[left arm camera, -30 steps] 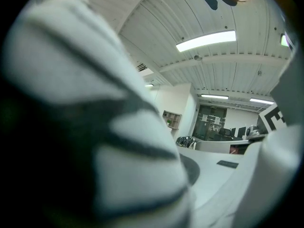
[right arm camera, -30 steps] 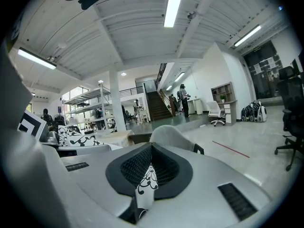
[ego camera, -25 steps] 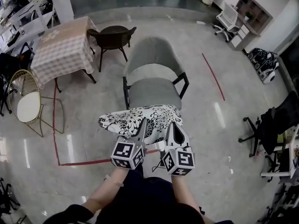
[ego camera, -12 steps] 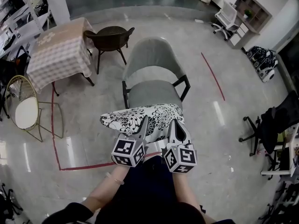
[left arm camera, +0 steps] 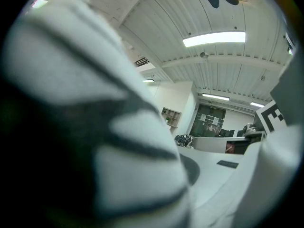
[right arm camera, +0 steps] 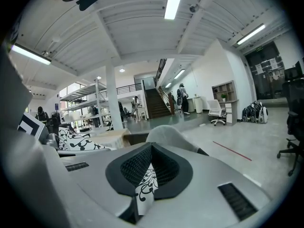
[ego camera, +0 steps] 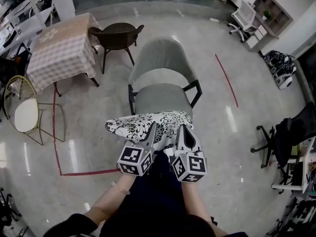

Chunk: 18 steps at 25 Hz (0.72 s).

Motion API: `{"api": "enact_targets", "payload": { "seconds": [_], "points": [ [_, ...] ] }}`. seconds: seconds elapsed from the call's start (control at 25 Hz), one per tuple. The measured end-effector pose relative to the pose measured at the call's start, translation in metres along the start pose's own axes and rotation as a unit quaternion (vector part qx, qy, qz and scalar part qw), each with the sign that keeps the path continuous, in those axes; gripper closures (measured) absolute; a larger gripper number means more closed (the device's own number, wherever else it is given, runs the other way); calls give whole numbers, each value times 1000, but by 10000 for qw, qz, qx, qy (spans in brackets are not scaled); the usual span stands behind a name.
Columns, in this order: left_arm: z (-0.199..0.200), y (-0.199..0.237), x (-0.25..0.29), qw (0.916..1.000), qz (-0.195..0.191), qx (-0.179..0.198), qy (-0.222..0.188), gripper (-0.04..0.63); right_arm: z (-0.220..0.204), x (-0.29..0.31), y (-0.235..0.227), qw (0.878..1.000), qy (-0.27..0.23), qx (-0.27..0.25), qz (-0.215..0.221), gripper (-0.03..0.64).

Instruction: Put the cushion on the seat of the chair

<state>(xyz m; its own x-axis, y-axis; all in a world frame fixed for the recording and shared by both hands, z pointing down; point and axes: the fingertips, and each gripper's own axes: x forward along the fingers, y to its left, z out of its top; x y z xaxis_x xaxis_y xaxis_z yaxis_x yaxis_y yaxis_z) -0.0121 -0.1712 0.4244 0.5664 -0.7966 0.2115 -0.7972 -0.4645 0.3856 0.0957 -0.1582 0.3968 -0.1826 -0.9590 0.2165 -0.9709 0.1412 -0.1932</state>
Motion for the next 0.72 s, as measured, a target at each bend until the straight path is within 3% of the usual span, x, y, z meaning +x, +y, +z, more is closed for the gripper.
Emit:
{"api": "enact_targets", "payload": {
  "seconds": [0.72],
  "points": [
    [18,17,117,9996,264,3,-41,557,14,91,-59,9994,195,-34,279,603]
  ]
}}
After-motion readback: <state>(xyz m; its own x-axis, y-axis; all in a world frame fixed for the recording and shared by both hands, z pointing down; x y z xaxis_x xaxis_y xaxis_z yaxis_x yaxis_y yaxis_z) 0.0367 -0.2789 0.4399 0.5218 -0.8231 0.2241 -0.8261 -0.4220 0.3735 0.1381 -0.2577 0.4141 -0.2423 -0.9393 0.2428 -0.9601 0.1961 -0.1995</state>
